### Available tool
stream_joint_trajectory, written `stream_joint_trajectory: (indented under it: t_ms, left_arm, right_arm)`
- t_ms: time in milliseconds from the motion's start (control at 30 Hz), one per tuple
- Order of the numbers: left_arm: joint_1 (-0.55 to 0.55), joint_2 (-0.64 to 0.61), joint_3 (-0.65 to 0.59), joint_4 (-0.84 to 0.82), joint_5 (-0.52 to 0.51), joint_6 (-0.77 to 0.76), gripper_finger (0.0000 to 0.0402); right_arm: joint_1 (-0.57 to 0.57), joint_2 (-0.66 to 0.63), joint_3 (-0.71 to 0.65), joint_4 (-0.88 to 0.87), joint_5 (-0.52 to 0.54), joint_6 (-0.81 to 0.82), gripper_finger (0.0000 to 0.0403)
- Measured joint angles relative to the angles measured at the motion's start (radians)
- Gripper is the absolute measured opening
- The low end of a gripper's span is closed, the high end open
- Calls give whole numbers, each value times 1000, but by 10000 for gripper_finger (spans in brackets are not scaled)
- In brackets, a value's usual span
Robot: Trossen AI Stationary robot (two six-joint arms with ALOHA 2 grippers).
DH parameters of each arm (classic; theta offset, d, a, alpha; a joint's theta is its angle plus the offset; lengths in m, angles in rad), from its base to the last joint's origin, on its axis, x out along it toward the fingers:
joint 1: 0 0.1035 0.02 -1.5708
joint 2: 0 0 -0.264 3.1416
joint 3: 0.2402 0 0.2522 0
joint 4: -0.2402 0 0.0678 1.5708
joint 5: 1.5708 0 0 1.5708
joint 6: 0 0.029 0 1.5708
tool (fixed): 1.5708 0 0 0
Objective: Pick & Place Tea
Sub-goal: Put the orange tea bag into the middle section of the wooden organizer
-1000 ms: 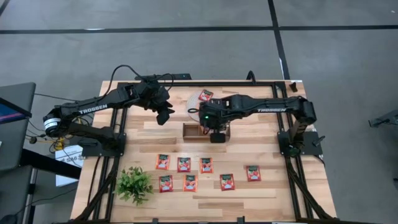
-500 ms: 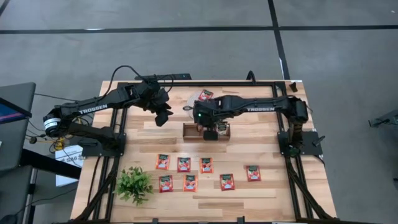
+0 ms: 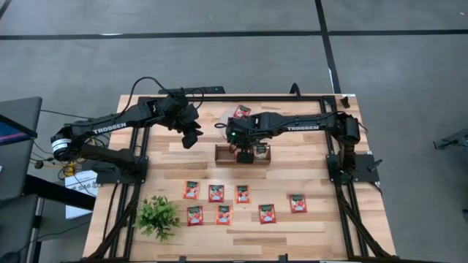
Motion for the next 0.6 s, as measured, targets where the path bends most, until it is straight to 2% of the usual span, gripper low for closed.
stream_joint_trajectory:
  t_ms: [333,467,533,600]
  left_arm:
    - [0,0,0,0,0,0,147]
    - [0,0,0,0,2,-1,147]
    - [0,0,0,-1,21,-2,147]
    - [-1,0,0,-4,42,-4,147]
  right_arm:
    - [1,0,1,-8,21,-8,0]
    - [13,-57,0,-50,29,-18,0]
    - [32,-106,0,-90,10,-53,0]
    - [47,-159,1,-133,-70,-83,0]
